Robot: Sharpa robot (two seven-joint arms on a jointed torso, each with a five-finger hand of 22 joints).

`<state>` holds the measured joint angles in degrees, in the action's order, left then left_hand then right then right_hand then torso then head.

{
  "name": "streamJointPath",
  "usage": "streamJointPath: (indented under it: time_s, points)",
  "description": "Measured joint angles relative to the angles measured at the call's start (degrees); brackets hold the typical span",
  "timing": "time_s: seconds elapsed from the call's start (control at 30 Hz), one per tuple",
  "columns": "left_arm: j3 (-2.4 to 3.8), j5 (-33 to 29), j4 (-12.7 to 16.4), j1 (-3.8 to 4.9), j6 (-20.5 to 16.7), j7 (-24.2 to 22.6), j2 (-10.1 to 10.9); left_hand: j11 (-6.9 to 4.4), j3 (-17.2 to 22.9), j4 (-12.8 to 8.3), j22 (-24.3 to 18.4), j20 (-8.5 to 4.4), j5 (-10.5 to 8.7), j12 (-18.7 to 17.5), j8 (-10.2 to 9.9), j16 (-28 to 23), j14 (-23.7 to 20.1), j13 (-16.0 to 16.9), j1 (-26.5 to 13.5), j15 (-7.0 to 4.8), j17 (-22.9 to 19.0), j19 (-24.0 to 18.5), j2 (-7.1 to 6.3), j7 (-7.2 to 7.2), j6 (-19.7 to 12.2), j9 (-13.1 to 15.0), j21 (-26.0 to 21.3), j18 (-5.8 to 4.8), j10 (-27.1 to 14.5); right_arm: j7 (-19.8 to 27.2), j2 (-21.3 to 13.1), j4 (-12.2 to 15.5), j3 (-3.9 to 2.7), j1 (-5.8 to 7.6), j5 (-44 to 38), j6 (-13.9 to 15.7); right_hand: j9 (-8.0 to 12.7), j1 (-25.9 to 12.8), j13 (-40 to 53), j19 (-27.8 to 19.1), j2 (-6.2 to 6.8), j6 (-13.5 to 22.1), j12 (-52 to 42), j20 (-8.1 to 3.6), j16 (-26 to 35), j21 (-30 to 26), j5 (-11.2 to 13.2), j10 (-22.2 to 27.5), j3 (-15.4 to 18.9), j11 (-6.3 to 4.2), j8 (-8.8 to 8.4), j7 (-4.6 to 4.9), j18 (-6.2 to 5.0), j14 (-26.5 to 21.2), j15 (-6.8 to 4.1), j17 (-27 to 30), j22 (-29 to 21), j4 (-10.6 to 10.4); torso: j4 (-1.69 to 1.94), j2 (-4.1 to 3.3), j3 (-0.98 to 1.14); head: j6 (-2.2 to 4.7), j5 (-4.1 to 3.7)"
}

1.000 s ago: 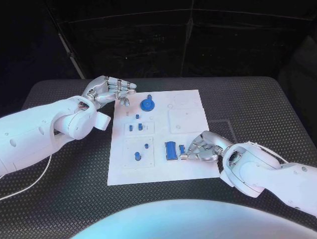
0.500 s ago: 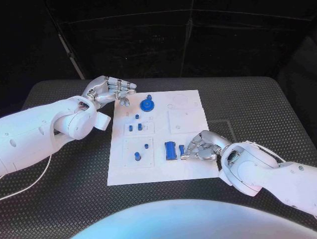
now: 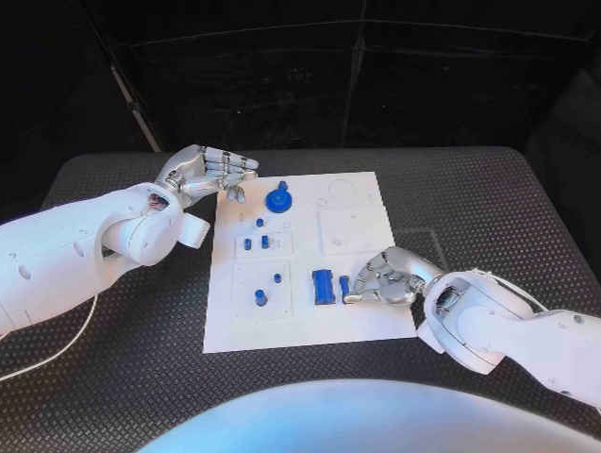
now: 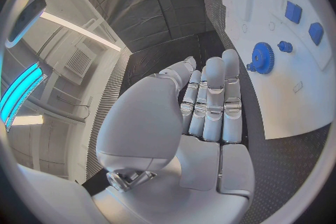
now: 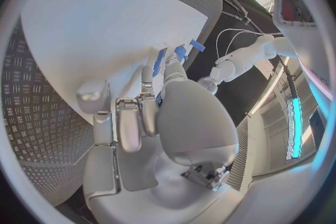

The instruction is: Assemble the parts on the task board

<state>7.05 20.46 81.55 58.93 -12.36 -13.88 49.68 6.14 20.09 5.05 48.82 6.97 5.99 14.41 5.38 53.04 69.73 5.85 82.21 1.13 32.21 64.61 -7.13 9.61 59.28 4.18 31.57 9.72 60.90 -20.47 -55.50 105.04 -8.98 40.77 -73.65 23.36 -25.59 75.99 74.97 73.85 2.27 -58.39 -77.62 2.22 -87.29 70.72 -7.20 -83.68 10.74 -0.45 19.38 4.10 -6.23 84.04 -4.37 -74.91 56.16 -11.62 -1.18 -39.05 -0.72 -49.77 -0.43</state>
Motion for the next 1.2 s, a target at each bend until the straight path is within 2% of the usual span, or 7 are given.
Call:
streamJointPath:
  time_s: [0.27,0.47,0.6,0.77,0.87,1.03,1.2]
  points:
    - [0.0,-0.56,-0.91,-0.02,-0.02,-0.08,-0.47,0.0,0.0,0.0,-0.07,0.0,0.0,0.24,0.0,0.0,-0.14,0.06,0.0,0.14,-0.01,0.0,0.0,0.0,0.0,-0.02,-0.4,-0.01,0.0,13.13,-1.03,-2.2,-0.16,1.95,17.89,0.58,1.58,0.69,-5.61,-9.04,-1.36,6.01,15.06,1.72,8.43,-12.64,-0.94,9.13,1.68,2.31,-3.13,2.57,-2.73,-0.1,1.94,3.39,-17.46,0.71,0.01,0.58,-0.18,1.37,-0.85]
    - [-0.02,-3.11,-2.47,-0.17,-0.09,-0.99,-1.14,0.0,-1.12,0.47,-1.04,0.4,0.0,1.33,0.52,-2.09,-3.04,0.28,-0.64,0.42,-0.94,-1.86,-0.06,0.0,0.0,-0.06,-2.17,-0.02,0.0,23.95,1.55,-10.45,-0.35,6.55,33.1,0.47,3.16,3.7,-23.91,-17.16,-4.0,7.79,37.77,3.79,38.42,-26.3,-1.46,26.22,2.53,4.42,-4.42,4.35,-3.59,-12.57,4.38,35.81,-28.61,2.73,-0.12,1.67,-0.68,3.15,-1.51]
    - [-0.02,-5.88,-4.18,-0.2,-0.35,-2.73,-2.13,0.43,-1.99,1.03,-4.35,1.44,0.0,1.28,0.86,-10.26,-9.83,-0.25,-0.86,1.56,-5.13,-7.92,-0.07,0.0,0.0,-0.06,-7.83,-0.02,-0.85,29.43,4.74,-17.1,-0.39,9.14,41.22,0.18,5.51,6.21,-33.95,-21.85,-5.62,8.36,47.21,6.23,51.91,-35.8,-0.68,30.98,2.91,6.59,-5.98,5.49,-3.59,-18.84,6.89,43.22,-34.31,4.07,-0.32,2.51,-1.14,4.81,-1.65]
    - [-0.01,-9.75,-7.2,-0.23,-1.05,-5.78,-4.26,1.79,-3.26,2.48,-14.43,5.5,0.0,-2.71,0.66,-28.74,-12.22,-2.03,-0.91,4.28,-14.02,-17.02,-0.02,0.1,-1.15,-0.2,-20.18,-0.01,-0.26,34.64,9.62,-25.59,-0.45,11.2,48.4,-0.74,9.52,7.63,-47.83,-26.8,-7.05,6.97,56.19,9.79,65.66,-46.03,-0.49,30.43,3.41,8.16,-9.3,6.87,-3.58,-26.29,10.02,52.12,-40.43,5.79,-0.37,3.3,-1.48,7.32,-1.68]
    - [-0.01,-11.98,-9.52,-0.25,-1.72,-7.68,-6.07,2.69,-3.89,3.11,-18.87,7.21,0.0,-5.01,-0.24,-35.78,-14.27,-2.17,-0.91,6.45,-17.08,-20.76,-0.02,-0.72,-1.97,-0.34,-24.99,-0.01,-0.83,37.13,12.84,-30.75,-0.46,11.69,51.43,-1.51,13.51,7.73,-59.38,-26.35,-7.98,4.48,61.88,11.63,74.65,-52.43,-0.49,27.86,3.61,9.06,-13.37,6.66,-3.59,-25.17,11.05,59.74,-44.65,8.11,-0.37,3.81,-1.59,8.72,-1.58]
    - [0.0,-14.69,-12.87,-0.29,-3.23,-10.1,-8.89,4.02,-7.47,3.36,-27.33,9.67,0.0,-9.89,-1.58,-44.79,-18.38,-2.22,-1.18,7.32,-21.93,-30.43,0.81,-2.09,-5.31,-0.48,-28.19,-0.01,-3.83,39.96,17.12,-37.15,-0.46,12.04,54.61,-2.86,16.85,6.38,-66.96,-26.28,-9.3,3.75,65.99,12.38,80.88,-57.68,-0.49,26.82,3.48,9.68,-15.61,6.95,-3.58,-24.81,12.14,65.46,-48.07,10.14,-0.24,4.54,-1.66,10.49,-1.36]
    - [-0.11,-15.44,-13.44,-0.36,-3.94,-10.63,-9.59,3.08,-10.62,2.5,-34.08,8.27,-0.47,-12.06,-2.91,-49.13,-23.65,-3.38,-8.56,6.72,-24.66,-38.79,3.71,-3.07,-11.58,-1.61,-29.47,-0.91,-11.1,40.65,18.09,-38.19,-0.33,12.09,55.38,-3.31,18.95,-2.31,-70.23,-30.28,-8.58,8.43,68.66,11.59,84.13,-60.69,0.23,31.11,2.09,8.88,-16.81,6.16,-3.58,-29.81,11.85,68.43,-50.06,11.39,-0.15,4.78,-1.65,10.98,-1.31]
